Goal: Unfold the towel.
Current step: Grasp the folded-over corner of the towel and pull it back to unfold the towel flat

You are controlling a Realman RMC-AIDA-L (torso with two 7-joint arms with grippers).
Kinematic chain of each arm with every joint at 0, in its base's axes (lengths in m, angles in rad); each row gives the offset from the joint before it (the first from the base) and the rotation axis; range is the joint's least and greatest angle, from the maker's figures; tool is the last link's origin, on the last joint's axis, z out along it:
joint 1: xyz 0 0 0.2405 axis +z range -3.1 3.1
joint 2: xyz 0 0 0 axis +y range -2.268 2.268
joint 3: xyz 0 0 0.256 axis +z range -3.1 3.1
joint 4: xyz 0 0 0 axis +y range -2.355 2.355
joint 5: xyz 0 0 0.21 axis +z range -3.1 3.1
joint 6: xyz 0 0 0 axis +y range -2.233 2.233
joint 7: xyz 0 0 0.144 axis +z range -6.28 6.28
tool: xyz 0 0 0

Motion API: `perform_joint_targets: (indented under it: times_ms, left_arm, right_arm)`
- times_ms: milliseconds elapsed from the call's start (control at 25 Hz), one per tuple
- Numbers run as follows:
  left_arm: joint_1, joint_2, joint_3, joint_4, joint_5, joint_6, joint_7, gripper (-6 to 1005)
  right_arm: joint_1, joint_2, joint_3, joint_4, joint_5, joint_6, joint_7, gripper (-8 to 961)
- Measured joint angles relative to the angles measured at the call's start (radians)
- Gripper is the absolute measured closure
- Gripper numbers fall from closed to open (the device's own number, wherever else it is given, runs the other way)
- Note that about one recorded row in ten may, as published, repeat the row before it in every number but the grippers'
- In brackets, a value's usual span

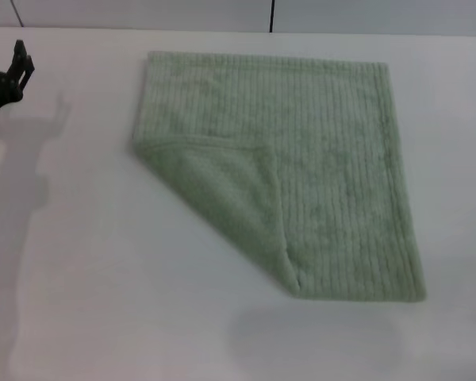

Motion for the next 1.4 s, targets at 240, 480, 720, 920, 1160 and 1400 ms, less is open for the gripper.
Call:
perform_joint_targets:
  times_ms: [240, 480, 720, 920, 1160, 1400]
  left_arm:
    - [0.011, 0.0, 0.036, 0.005, -0.002, -0.025, -0.003, 149]
    - [0.026, 0.0, 0.051, -0.003, -0.005, -0.01, -0.01, 149]
    - [0.03, 0.0, 0.05, -0.01, -0.006, -0.005, -0.012, 149]
    - [0.026, 0.0, 0.05, -0.011, -0.008, -0.019, -0.033, 149]
    - [0.026, 0.0, 0.063, -0.013, -0.008, -0.022, -0.04, 150]
    - [0.029, 0.0, 0.065, -0.013, -0.008, -0.023, -0.04, 150]
  right_arm:
    - [0.002, 0.0, -0.003, -0.003, 0.001, 0.0, 0.001, 143]
    - [0.002, 0.0, -0.003, -0.015, 0.0, 0.013, 0.005, 144]
    - [0.009, -0.007, -0.009, -0.043, -0.037, 0.083, 0.003, 143]
    - [0.033, -0.047, -0.008, -0.156, -0.117, 0.1, -0.056, 174]
    - [0.085, -0.107, -0.009, -0.308, -0.164, 0.016, -0.198, 219]
    - [0.163, -0.162, -0.006, -0.377, -0.164, -0.106, -0.202, 437]
